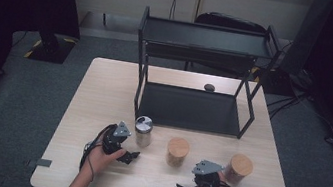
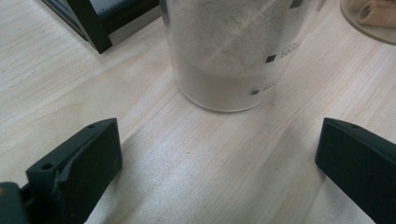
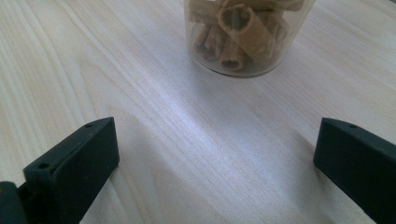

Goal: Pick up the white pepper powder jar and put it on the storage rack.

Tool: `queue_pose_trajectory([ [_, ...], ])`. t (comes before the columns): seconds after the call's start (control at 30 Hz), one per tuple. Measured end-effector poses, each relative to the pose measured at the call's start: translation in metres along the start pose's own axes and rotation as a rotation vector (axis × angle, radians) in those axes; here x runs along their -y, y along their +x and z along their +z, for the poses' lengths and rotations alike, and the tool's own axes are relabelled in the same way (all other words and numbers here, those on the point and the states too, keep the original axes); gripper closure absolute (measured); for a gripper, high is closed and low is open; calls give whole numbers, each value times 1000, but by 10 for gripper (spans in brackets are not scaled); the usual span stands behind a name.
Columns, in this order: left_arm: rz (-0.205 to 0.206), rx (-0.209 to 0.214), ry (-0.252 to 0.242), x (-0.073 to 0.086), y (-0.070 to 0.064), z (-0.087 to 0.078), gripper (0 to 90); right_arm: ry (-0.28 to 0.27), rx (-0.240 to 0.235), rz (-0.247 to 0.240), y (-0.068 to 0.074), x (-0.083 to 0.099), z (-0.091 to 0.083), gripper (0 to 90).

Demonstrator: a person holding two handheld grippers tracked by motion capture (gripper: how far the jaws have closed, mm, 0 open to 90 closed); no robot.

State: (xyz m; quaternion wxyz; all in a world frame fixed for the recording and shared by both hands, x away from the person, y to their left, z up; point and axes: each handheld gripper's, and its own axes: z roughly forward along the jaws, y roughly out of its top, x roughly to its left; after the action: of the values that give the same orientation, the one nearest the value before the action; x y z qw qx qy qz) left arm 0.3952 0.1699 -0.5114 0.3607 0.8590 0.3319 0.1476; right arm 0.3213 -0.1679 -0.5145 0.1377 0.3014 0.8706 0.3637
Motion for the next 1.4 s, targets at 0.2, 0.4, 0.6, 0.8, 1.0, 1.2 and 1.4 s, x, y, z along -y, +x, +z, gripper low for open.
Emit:
queue_pose_trajectory([
  [0.2,-14,-12,0,-1,-2,1,1,0,0,0,0,0,0,0],
  [0.4,-11,-6,2,-3,-3,2,4,0,-1,-1,0,0,0,0],
  [0.6,-39,8,-25,-5,-1,0,21,0,-2,0,0,0,0,0],
  [0.8,-66,20,-68,-8,2,-3,23,0,-2,-1,0,0,0,0],
  [1.0,-67,30,-88,-12,2,-2,29,0,-2,-2,0,0,0,0],
  [1.2,-66,40,-102,-16,0,2,34,0,-2,0,0,0,0,0],
  [1.4,-67,46,-96,-18,0,7,42,0,-2,0,0,0,0,0],
])
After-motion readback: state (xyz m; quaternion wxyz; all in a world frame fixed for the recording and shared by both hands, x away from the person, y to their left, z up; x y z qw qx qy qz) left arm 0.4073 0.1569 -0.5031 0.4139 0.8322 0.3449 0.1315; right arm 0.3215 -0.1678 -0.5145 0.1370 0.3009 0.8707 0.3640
